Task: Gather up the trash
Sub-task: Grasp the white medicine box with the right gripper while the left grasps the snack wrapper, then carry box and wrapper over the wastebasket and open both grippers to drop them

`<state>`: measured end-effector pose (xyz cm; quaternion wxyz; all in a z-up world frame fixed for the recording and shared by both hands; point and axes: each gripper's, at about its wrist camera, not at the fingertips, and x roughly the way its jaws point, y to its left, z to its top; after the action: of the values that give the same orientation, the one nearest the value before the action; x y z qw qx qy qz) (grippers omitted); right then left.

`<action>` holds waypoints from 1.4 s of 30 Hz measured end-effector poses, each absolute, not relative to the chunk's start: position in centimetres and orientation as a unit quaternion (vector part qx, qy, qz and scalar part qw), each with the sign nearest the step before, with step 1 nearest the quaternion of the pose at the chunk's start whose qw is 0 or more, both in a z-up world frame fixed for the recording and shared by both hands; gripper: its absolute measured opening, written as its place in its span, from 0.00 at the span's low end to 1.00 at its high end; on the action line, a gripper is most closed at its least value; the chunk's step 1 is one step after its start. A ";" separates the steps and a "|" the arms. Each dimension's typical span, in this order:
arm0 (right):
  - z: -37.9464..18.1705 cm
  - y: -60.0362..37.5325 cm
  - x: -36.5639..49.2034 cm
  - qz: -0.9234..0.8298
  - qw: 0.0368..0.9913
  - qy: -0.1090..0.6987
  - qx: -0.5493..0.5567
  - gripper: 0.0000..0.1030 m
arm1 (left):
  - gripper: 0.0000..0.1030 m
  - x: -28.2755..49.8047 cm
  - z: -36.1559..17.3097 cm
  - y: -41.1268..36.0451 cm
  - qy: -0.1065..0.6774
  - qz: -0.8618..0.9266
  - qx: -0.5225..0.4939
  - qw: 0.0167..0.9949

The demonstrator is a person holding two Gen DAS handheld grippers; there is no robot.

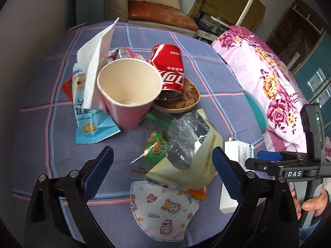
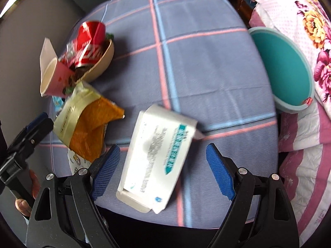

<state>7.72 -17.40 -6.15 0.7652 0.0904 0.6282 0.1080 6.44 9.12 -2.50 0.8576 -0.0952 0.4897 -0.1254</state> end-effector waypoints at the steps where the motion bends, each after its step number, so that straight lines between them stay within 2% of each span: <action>1: -6.4 -17.0 7.7 0.105 0.764 0.630 0.086 0.79 | 0.93 6.3 -2.7 9.7 0.490 -0.125 -0.099 0.857; 10: -8.3 -14.4 7.6 0.085 0.770 0.630 0.047 0.78 | 0.93 5.3 -3.5 11.3 0.492 -0.135 -0.112 0.852; 12: -8.2 -14.5 7.3 0.096 0.778 0.620 0.039 0.65 | 0.93 5.1 -3.6 11.2 0.493 -0.138 -0.111 0.852; 15: -8.3 -14.4 6.8 0.108 0.781 0.614 0.035 0.62 | 0.93 5.1 -3.8 10.8 0.495 -0.142 -0.111 0.850; 20: -7.0 -16.2 6.6 0.113 0.789 0.602 0.054 0.62 | 0.93 5.1 -3.8 9.2 0.499 -0.158 -0.101 0.846; 31: -4.5 -20.3 6.9 0.108 0.812 0.565 0.104 0.62 | 0.92 5.7 -5.0 4.1 0.499 -0.138 -0.010 0.856; 35: -4.6 -21.5 7.0 0.109 0.814 0.559 0.116 0.62 | 0.69 5.1 -4.8 2.8 0.491 -0.129 0.029 0.861; 36: -4.6 -21.8 7.0 0.110 0.815 0.557 0.119 0.62 | 0.65 5.0 -4.8 2.5 0.490 -0.126 0.037 0.862; 38: -4.6 -22.4 6.9 0.111 0.817 0.552 0.126 0.62 | 0.61 4.7 -4.6 1.9 0.489 -0.128 0.043 0.862; 42: -4.2 -23.6 6.8 0.112 0.820 0.542 0.142 0.62 | 0.59 4.7 -3.9 1.4 0.486 -0.134 0.037 0.863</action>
<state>6.83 -23.63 -4.25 0.8204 0.1423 0.5424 0.1117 4.65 1.39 -3.88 0.8630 0.0368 0.4857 -0.1338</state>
